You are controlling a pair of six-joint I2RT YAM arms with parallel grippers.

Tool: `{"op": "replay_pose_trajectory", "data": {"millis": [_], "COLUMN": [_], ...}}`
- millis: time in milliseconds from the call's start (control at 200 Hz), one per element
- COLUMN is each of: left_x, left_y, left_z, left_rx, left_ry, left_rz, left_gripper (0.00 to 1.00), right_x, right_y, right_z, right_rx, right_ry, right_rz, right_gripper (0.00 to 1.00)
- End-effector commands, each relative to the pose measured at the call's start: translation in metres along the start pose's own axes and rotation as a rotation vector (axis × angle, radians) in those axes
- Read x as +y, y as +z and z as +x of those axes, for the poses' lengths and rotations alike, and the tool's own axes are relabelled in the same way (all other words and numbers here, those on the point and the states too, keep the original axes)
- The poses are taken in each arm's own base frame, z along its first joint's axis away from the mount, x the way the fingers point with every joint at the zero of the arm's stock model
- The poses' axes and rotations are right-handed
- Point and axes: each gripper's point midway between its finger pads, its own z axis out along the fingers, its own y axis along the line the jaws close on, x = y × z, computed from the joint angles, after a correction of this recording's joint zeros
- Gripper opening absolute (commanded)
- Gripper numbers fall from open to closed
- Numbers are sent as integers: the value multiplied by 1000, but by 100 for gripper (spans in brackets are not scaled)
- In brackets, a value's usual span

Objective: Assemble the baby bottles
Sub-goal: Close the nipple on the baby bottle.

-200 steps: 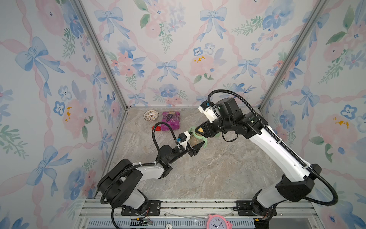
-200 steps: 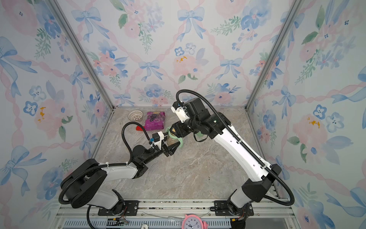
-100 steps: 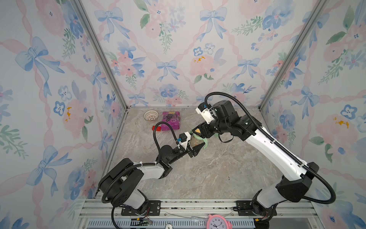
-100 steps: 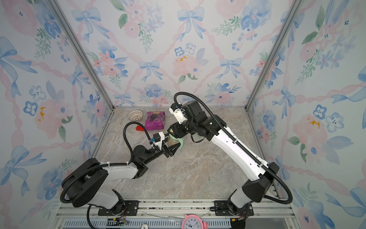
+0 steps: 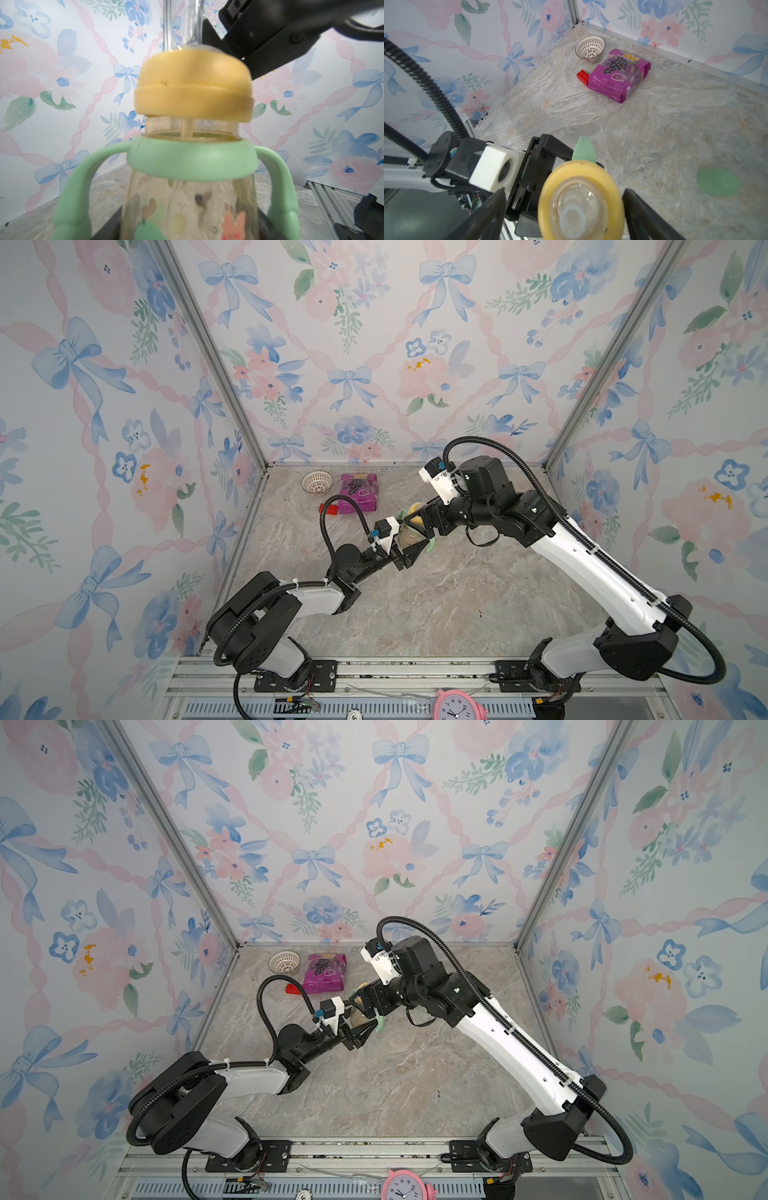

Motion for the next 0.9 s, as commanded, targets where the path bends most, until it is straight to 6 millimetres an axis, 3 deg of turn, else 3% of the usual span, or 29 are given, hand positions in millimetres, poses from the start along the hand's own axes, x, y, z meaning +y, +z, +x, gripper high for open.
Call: {"op": "replay_pose_trajectory", "data": {"millis": [0, 185, 340, 555, 895], "left_x": [2, 2, 1, -1, -7], "left_y": [0, 0, 1, 1, 1], "left_z": [-19, -20, -20, -19, -14], "left_rx": [-83, -84, -82, -76, -61], "left_ry": [14, 13, 13, 10, 5], "left_rz": [-4, -3, 4, 14, 51], "left_gripper": [21, 21, 21, 20, 19], "right_x": [8, -8, -12, -15, -12], "right_y": [-22, -36, -26, -7, -5], "right_z": [-15, -14, 0, 5, 10], "right_rx": [-98, -107, -35, 19, 50], "right_ry": [40, 110, 90, 82, 18], "right_rz": [-10, 58, 69, 75, -6], "right_gripper": [99, 99, 98, 90, 89]}}
